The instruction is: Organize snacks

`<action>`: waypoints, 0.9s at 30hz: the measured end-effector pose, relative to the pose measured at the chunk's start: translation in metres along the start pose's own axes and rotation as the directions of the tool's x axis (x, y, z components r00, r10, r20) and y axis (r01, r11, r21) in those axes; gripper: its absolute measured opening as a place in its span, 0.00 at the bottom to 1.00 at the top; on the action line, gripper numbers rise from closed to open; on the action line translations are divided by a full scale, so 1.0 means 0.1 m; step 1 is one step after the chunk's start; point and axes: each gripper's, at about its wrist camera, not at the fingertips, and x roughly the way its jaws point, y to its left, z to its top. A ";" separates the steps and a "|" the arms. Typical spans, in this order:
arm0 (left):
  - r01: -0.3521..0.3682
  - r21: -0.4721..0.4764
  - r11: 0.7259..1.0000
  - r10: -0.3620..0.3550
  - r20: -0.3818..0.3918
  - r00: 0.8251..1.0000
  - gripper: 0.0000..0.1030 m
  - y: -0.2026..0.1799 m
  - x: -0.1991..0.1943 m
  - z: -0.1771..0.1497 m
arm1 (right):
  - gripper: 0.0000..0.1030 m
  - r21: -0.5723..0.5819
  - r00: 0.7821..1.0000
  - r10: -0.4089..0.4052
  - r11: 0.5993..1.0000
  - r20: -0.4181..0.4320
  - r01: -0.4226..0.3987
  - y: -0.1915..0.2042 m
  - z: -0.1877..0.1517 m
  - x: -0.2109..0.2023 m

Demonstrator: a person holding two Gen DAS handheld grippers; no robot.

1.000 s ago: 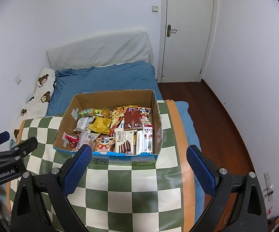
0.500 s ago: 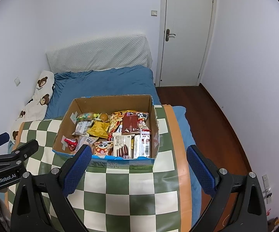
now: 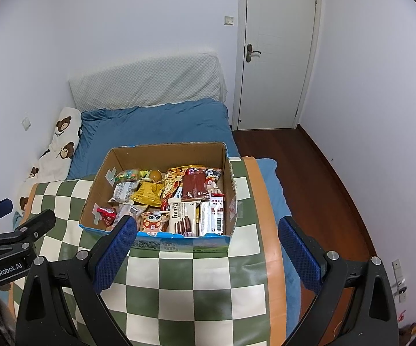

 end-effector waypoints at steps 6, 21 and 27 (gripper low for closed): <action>0.000 0.006 1.000 0.000 0.005 1.000 1.00 -0.01 -0.02 0.00 | 0.97 0.004 1.000 -0.001 1.000 0.002 0.001 0.00 -0.01 -0.02; -0.003 0.011 1.000 0.003 0.018 1.000 1.00 -0.03 -0.09 0.02 | 0.97 0.019 1.000 -0.002 1.000 0.013 0.001 -0.05 -0.03 -0.10; 0.001 0.011 1.000 -0.001 0.018 1.000 1.00 -0.04 -0.11 0.01 | 0.97 0.022 1.000 0.000 1.000 0.014 0.000 -0.06 -0.04 -0.11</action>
